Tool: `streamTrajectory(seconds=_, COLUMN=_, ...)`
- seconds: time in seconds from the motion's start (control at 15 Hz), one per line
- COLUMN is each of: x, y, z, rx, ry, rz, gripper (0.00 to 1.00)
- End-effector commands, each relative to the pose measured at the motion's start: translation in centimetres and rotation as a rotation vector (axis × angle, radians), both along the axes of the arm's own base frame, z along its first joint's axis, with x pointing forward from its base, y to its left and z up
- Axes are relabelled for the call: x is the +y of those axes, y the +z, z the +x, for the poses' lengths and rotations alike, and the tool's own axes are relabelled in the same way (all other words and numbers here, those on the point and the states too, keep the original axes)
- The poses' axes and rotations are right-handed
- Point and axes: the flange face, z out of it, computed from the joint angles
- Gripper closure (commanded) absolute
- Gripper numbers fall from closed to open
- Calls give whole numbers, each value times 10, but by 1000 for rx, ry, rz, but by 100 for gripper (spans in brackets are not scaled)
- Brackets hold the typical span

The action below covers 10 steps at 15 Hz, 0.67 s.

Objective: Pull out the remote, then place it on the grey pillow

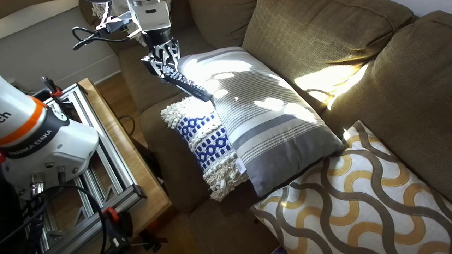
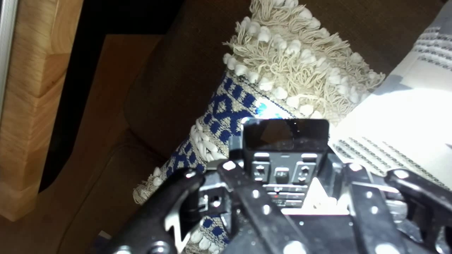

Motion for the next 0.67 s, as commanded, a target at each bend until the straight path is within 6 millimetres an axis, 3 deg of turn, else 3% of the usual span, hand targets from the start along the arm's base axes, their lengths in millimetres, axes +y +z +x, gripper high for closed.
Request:
streamTrajectory(seconds=0.0, x=0, y=0, z=0, rx=1, ry=0, rz=-2, gripper=49)
streamTrajectory(seconds=0.07, x=0, y=0, z=0, rx=1, ry=0, rz=-3, gripper=49)
streamTrajectory(seconds=0.13, x=0, y=0, z=0, rx=1, ry=0, rz=-3, gripper=74)
streamTrajectory(seconds=0.6, x=20, y=9, z=-2, rx=-9, ry=22, rz=56, gripper=74)
